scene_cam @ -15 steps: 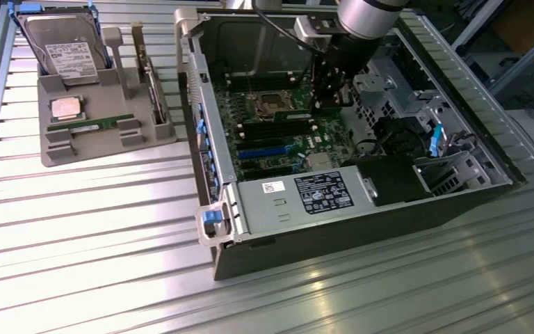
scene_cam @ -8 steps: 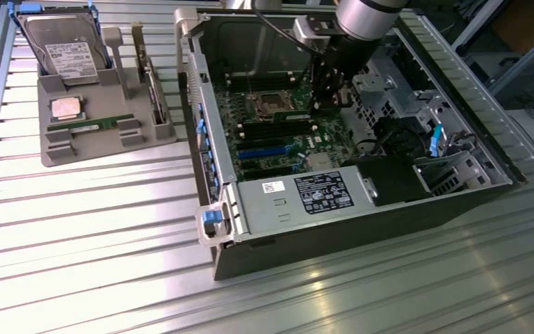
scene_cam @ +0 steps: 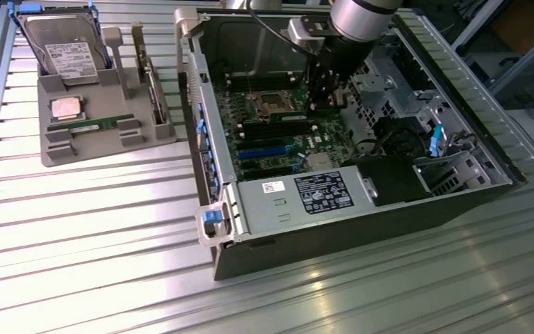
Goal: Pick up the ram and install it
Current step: 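Insert the ram into the slot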
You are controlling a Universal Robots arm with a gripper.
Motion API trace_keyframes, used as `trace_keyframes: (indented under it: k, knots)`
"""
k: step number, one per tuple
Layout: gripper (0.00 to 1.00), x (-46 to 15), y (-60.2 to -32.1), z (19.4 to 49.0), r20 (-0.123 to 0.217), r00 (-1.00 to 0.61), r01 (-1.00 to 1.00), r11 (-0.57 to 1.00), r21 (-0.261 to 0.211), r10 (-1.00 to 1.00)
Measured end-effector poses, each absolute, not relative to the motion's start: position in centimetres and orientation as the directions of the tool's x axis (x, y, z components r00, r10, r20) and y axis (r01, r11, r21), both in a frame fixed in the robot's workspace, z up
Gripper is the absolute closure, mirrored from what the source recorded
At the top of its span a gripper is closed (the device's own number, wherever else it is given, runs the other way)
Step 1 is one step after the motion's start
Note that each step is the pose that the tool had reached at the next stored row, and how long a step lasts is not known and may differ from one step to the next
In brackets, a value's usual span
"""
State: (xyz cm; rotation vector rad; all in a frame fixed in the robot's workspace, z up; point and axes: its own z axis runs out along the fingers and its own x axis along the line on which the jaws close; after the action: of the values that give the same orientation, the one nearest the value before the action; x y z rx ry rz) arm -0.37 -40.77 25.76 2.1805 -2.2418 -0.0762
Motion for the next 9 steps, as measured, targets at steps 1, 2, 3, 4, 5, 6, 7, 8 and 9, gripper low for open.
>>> trace_keyframes:
  k: [1, 2, 3, 4, 5, 6, 7, 8, 9]
  knots:
    - [0.87, -0.6, -40.8, 25.7, -0.024, -0.028, -0.999, 0.027, 0.044, -0.999]
    - [0.87, -0.8, -40.8, 25.7, -0.024, -0.028, -0.999, 0.027, 0.044, -0.999]
    - [0.87, -0.9, -40.8, 25.7, -0.024, -0.028, -0.999, 0.027, 0.044, -0.999]
    - [0.87, -1.0, -40.8, 25.7, -0.024, -0.028, -0.999, 0.027, 0.044, -0.999]
    - [0.87, -1.1, -40.8, 25.6, -0.024, -0.028, -0.999, 0.027, 0.044, -0.999]
    - [0.87, -1.2, -40.8, 25.6, -0.024, -0.028, -0.999, 0.027, 0.044, -0.999]
    - [0.87, -1.5, -40.8, 25.6, -0.024, -0.028, -0.999, 0.027, 0.044, -0.999]
    - [0.87, -1.7, -40.8, 25.6, -0.024, -0.028, -0.999, 0.026, 0.044, -0.999]
    - [0.87, -1.8, -40.9, 25.6, -0.024, -0.027, -0.999, 0.026, 0.044, -0.999]
